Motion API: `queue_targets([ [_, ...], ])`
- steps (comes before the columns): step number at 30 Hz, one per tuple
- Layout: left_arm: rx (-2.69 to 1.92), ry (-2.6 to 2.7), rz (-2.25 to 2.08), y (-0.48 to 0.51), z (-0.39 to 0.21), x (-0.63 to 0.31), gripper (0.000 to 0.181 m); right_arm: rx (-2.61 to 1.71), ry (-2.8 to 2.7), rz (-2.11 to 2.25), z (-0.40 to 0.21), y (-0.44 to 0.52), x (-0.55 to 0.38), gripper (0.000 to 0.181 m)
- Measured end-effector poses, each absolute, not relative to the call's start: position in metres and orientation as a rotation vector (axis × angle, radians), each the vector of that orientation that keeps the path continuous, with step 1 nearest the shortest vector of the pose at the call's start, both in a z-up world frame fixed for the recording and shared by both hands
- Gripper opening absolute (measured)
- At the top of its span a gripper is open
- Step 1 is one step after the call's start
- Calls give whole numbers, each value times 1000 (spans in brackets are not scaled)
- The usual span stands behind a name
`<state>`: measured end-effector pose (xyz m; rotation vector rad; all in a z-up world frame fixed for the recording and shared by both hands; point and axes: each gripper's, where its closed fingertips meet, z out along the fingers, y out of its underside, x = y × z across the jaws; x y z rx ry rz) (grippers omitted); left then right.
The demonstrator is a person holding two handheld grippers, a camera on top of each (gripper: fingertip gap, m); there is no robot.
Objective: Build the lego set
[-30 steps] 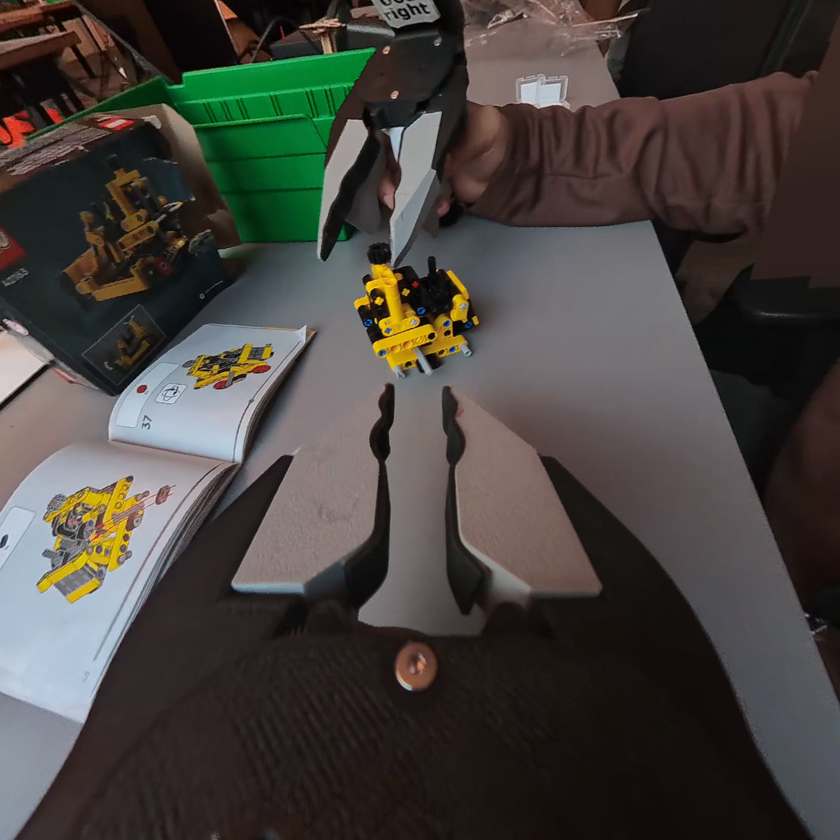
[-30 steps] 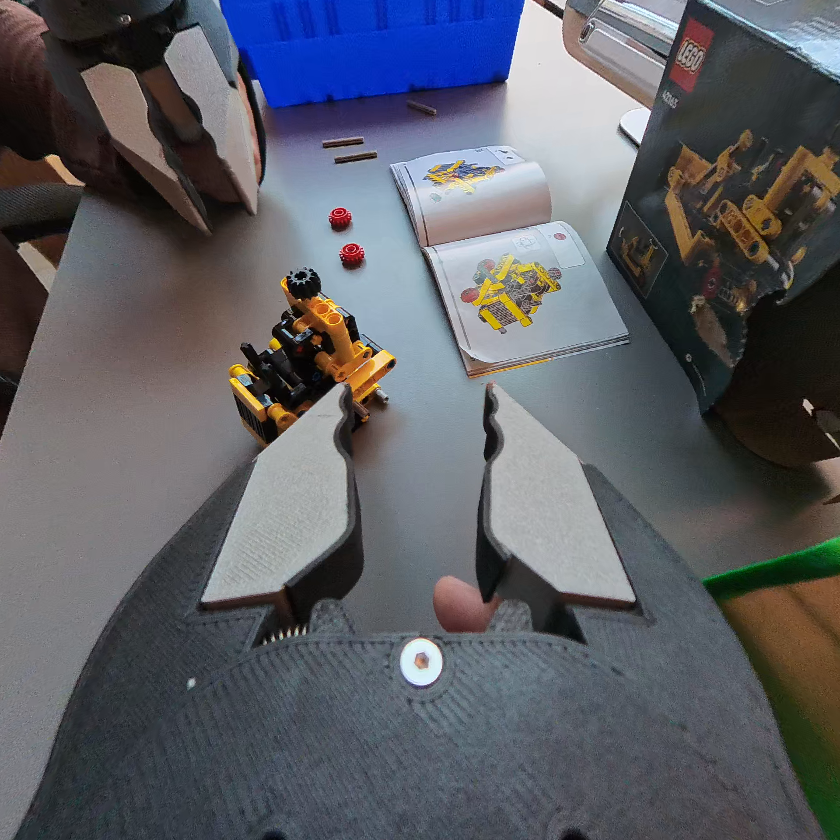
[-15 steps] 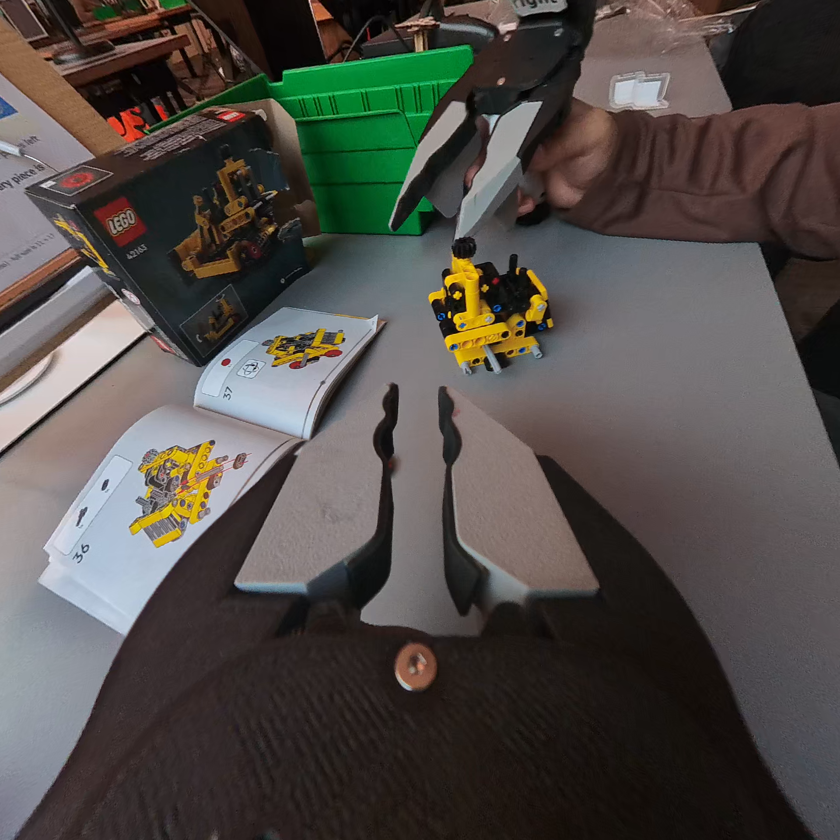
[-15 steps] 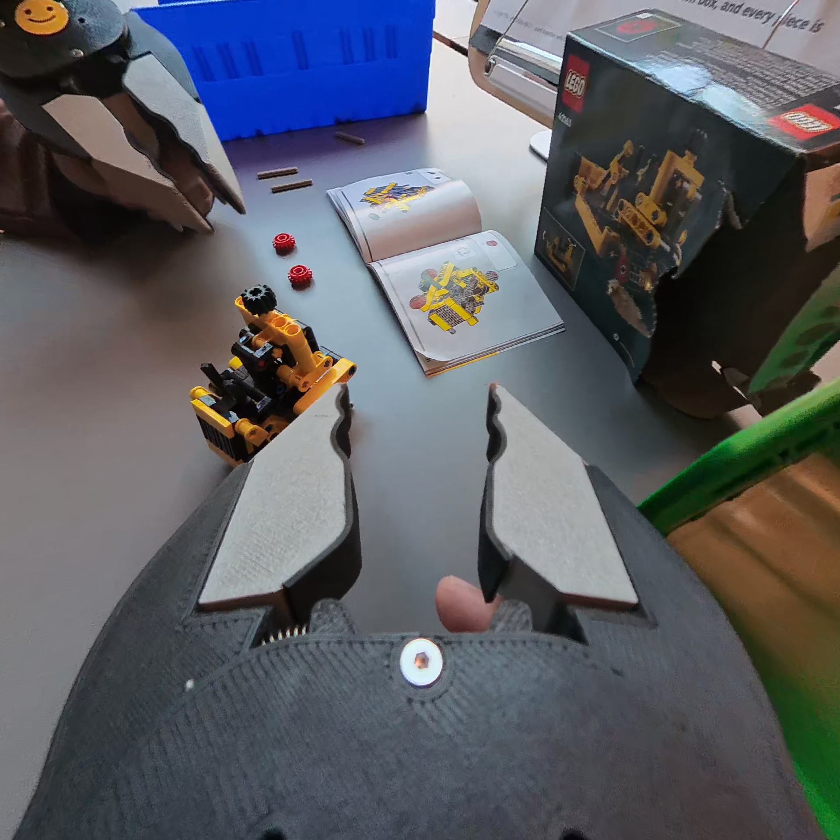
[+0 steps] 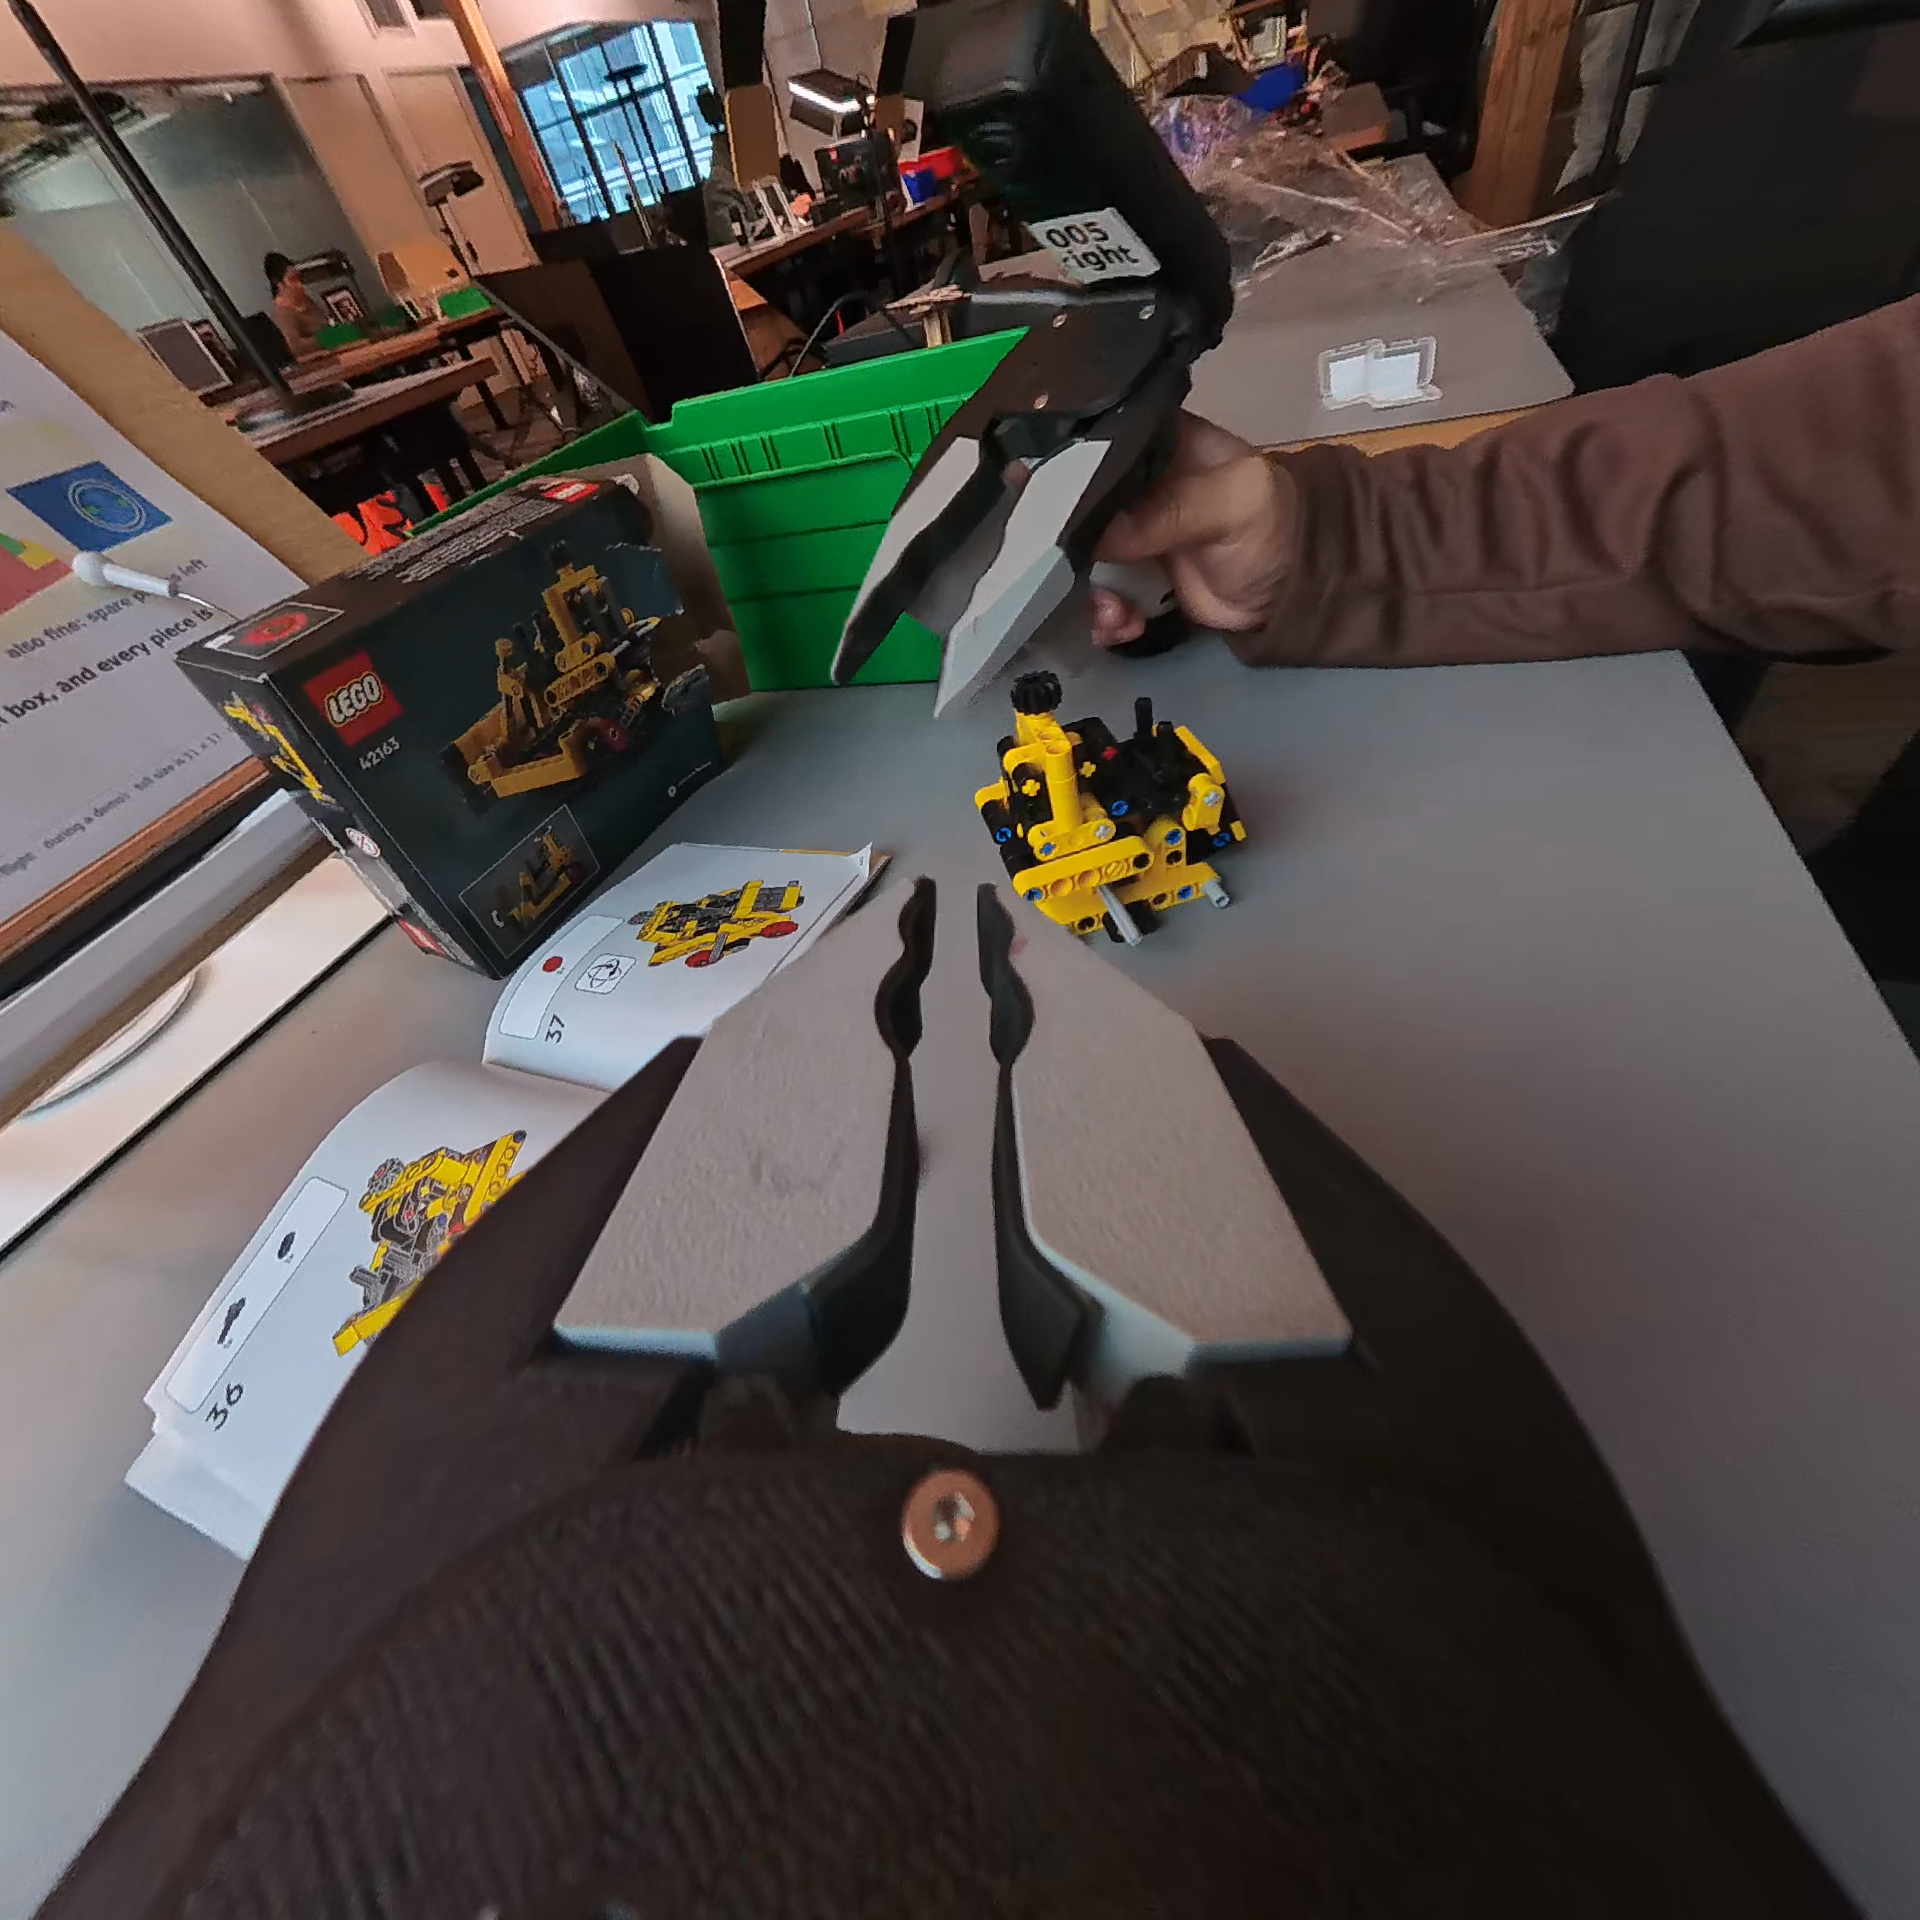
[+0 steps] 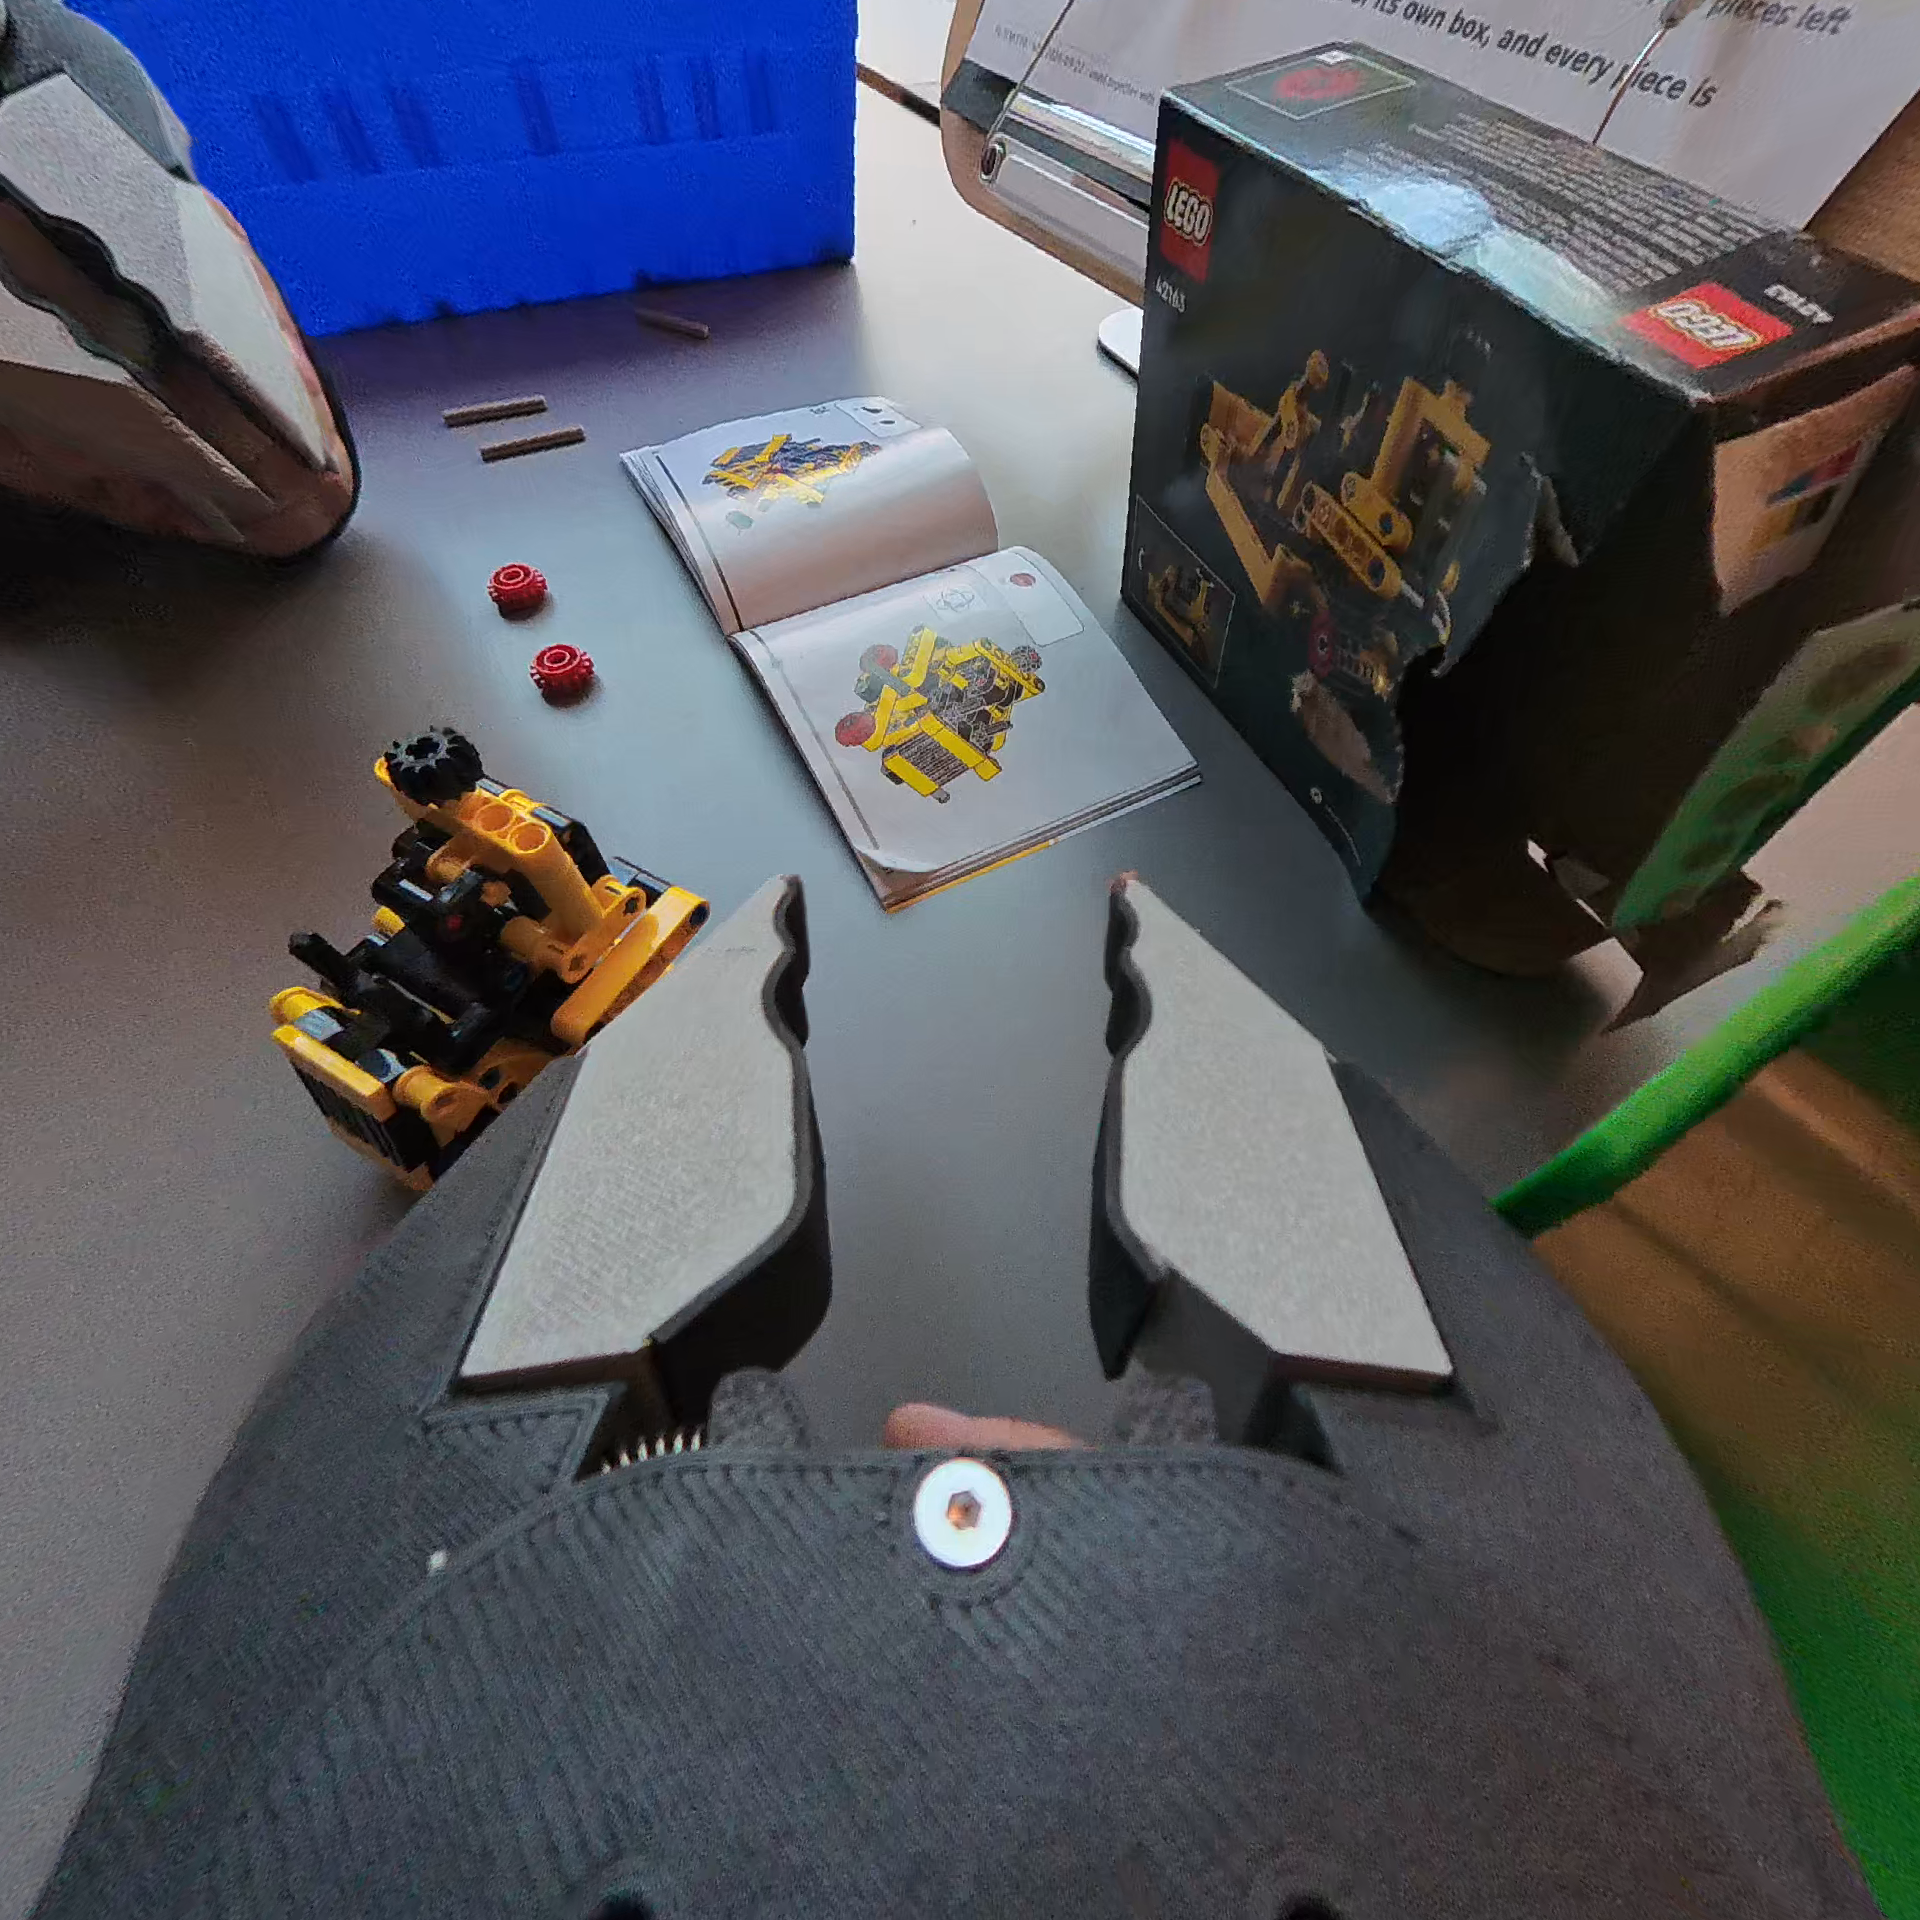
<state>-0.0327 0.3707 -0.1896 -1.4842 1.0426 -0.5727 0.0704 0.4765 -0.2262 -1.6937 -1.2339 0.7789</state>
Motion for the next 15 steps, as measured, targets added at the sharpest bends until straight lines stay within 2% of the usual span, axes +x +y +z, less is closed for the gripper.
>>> queue_targets([
  [3, -1456, 1055, -575, 370, -188, -28, 3, -1657, -1244, 767, -223, 480, 62, 46],
  [6, -1456, 1056, -583, 370, -188, -27, 2, -1636, -1258, 705, -224, 483, 54, 54],
  [15, -1441, 1060, -620, 367, -185, -24, 0, -1643, -1263, 655, -227, 484, 53, 55],
])
